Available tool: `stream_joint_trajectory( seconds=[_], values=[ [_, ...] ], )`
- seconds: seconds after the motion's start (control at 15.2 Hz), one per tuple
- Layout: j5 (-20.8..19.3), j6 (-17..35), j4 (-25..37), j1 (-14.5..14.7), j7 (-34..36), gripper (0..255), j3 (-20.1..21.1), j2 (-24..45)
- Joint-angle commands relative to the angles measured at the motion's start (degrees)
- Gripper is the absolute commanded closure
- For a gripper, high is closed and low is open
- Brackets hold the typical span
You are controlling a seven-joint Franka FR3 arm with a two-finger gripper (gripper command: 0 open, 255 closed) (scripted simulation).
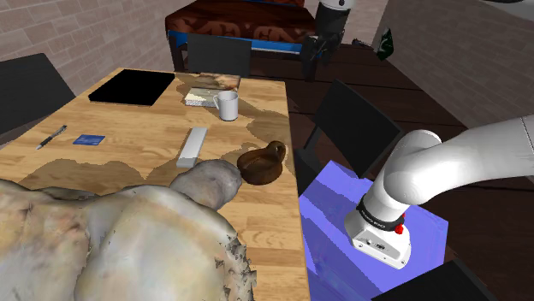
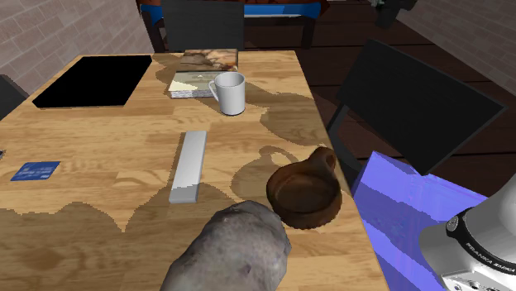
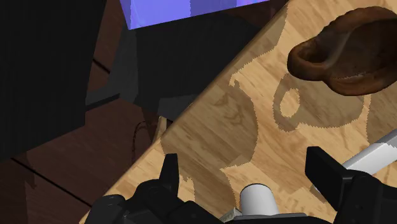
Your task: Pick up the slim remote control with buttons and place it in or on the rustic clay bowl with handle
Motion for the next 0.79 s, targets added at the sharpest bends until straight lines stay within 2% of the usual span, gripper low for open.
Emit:
stream_joint_trajectory(
  seconds=[0.0, 0.4, 0.73],
  values=[
    [0.0, 0.0, 0.0, 0.0, 0.0, 0, 0.0, 0.0],
    [3.7, 6.6, -1.6, 0.3, 10.9, 0, 5.6, 6.7],
    [5.9, 12.2, -0.6, 0.4, 19.8, 0, 10.1, 14.4]
  ],
)
